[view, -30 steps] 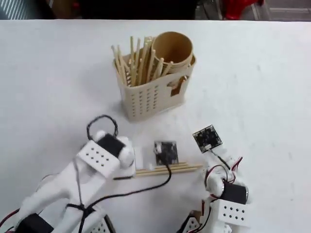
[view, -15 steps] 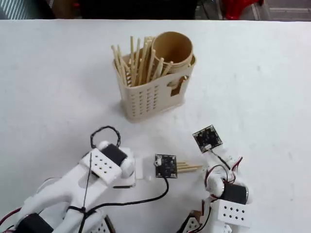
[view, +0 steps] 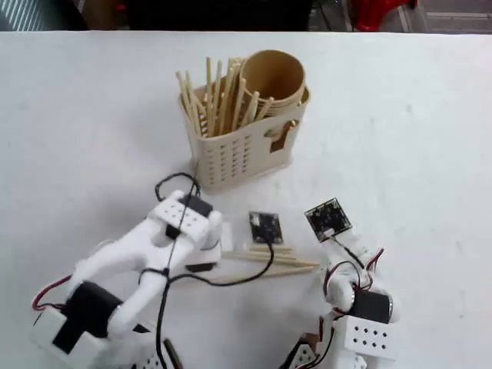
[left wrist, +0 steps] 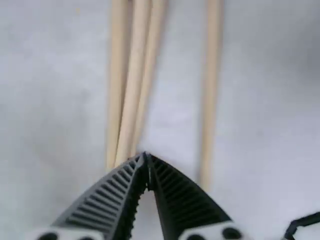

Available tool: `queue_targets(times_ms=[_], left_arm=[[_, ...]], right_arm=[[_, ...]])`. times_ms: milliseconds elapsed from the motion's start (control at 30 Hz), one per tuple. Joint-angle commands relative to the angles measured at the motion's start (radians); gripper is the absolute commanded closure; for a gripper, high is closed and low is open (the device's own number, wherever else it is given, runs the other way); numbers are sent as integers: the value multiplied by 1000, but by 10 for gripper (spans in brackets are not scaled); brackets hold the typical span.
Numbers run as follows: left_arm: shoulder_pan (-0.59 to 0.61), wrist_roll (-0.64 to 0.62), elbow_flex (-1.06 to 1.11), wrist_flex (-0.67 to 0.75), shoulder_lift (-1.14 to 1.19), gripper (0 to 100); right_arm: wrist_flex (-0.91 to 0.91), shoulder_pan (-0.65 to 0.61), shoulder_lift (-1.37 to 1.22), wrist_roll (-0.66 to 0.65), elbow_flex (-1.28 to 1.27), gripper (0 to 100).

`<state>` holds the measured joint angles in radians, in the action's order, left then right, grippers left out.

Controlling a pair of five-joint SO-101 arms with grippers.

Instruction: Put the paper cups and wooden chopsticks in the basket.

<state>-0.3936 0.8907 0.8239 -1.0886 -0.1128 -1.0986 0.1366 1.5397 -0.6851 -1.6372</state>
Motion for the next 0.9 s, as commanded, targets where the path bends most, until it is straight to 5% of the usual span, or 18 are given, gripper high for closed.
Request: queue_targets(times_ms=[0, 233, 633, 867], left_arm=[[67, 11, -130, -9, 8, 980], [-24, 5, -195, -198, -1, 980], [-182, 6, 258, -209, -492, 980], [-182, 49, 261, -190, -409, 980]], right_arm=[[16, 10, -5, 8, 8, 960], [16, 10, -5, 8, 8, 960], [16, 10, -5, 8, 8, 960], [16, 10, -5, 8, 8, 960]])
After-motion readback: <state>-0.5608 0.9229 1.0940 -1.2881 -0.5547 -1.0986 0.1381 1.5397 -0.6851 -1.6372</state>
